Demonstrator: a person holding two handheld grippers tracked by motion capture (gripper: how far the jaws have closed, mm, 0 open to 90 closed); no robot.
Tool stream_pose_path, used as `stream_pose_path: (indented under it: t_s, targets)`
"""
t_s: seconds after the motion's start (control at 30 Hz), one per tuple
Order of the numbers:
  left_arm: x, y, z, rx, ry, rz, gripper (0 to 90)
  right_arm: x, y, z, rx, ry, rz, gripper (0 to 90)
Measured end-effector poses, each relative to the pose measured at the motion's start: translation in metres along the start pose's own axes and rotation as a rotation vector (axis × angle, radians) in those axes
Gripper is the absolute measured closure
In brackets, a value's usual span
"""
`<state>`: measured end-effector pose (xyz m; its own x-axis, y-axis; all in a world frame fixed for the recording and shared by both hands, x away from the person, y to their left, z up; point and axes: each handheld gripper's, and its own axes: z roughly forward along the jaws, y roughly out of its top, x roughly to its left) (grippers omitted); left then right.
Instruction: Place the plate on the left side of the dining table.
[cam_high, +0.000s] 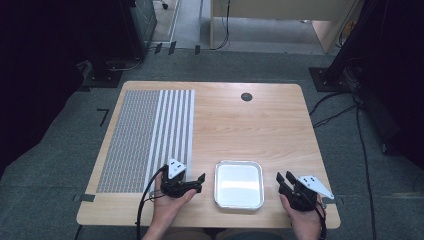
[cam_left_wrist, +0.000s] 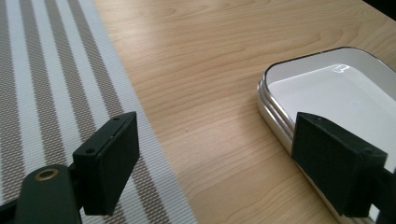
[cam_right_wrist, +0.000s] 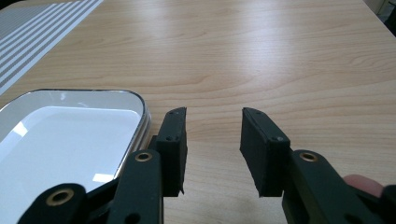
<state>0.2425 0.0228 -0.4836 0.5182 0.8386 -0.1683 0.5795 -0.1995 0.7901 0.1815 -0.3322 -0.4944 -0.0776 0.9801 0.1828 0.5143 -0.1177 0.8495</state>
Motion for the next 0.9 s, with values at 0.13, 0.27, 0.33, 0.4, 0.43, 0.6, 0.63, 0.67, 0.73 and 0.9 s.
stream_pose_path:
  t_s: [0.13,0.27,0.33,0.4,0.43,0.6,0.63,0.67,0.73,0.9]
  targets:
    - [-0.005,0.003,0.004,0.005,-0.007,0.003,15.4,0.003,0.0,-0.001,-0.01,-0.001,0.006,62.5]
    - [-0.013,0.008,0.01,0.014,-0.012,0.015,15.4,0.004,0.0,-0.001,-0.018,0.009,0.019,62.3]
    - [-0.017,0.01,0.012,0.011,-0.015,0.018,15.5,0.004,0.0,-0.002,-0.021,0.008,0.024,62.1]
    - [-0.018,0.01,0.013,0.011,-0.015,0.019,15.7,0.004,0.0,-0.002,-0.025,0.012,0.028,62.0]
    - [-0.02,0.011,0.014,0.012,-0.016,0.02,15.7,0.004,0.0,-0.002,-0.028,0.017,0.031,61.8]
    - [-0.026,0.013,0.018,0.019,-0.02,0.034,16.1,0.008,-0.001,-0.002,-0.037,0.067,0.056,60.2]
    - [-0.029,0.014,0.02,0.024,-0.02,0.033,16.5,0.009,-0.001,-0.001,-0.036,0.078,0.059,60.7]
    - [-0.029,0.014,0.02,0.024,-0.02,0.033,16.5,0.009,-0.001,-0.001,-0.036,0.078,0.059,60.7]
    - [-0.033,0.015,0.024,0.038,-0.001,0.03,19.7,0.011,-0.002,0.0,-0.024,0.085,0.059,62.0]
    - [-0.036,0.014,0.029,0.059,0.01,0.014,30.3,0.012,-0.001,-0.002,-0.002,0.124,0.098,66.1]
